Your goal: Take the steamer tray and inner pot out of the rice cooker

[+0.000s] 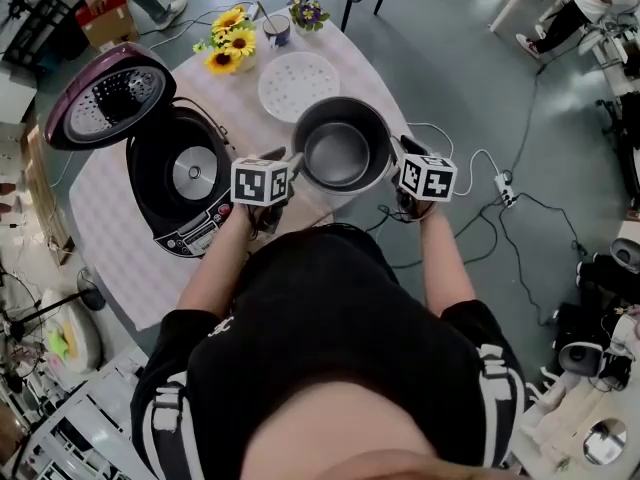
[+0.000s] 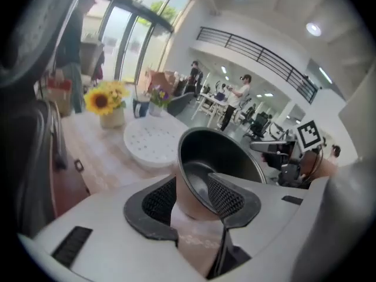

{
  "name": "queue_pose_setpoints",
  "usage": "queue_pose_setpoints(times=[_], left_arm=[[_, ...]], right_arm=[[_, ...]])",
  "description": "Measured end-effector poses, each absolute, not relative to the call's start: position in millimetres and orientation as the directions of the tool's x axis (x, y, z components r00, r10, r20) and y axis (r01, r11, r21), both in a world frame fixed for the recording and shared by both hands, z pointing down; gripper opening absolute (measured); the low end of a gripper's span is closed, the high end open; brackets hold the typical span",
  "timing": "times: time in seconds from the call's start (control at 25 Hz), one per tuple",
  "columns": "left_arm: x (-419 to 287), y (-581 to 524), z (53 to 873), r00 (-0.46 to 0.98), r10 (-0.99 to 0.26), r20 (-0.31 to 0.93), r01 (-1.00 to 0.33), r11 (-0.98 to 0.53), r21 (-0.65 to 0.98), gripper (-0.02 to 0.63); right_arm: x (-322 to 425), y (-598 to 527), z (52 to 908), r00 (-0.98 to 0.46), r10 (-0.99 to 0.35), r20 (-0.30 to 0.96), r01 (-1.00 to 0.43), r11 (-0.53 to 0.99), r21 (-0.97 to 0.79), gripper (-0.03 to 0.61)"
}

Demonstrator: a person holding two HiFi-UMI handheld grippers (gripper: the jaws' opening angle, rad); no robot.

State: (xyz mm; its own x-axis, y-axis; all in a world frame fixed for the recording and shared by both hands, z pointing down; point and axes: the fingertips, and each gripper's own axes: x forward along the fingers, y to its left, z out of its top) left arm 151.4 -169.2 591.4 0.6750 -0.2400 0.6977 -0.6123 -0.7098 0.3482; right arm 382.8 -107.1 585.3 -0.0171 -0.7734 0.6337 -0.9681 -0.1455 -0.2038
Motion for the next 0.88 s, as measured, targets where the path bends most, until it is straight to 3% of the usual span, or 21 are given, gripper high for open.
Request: queue_pose_setpoints(times=[0.12,0.28,0.6,0.88], left_arm=[[150,-186,556,0.677,-0.405,0.615,-0.614,-0.771,0.168,0.158],[134,-196,484,0.701,-0.570,0.429,-0.646,-0.762,0.042,0.156],[48,-192,362,0.611,-0.784,0.111,-0.779,-0.620,-0.096,0.130],[-63,-168,328,0.455,-0.890,0.014,-0.885,-0.454,-0.102,0.046]], right_arm=[[383,-116,543,0.073,-0.869,0.489,-0.969,-0.177,-0.170,0.077],[362,-121,474,0.148,-0.949,0.278,-0.981,-0.177,-0.084,0.076],[225,-144,357,-0.037,-0.999,-0.027,-0.999,0.037,0.005,0.075],[118,-146,306,-0.158,-0.977,-0.142,-0.987,0.159,0.003,0.072]])
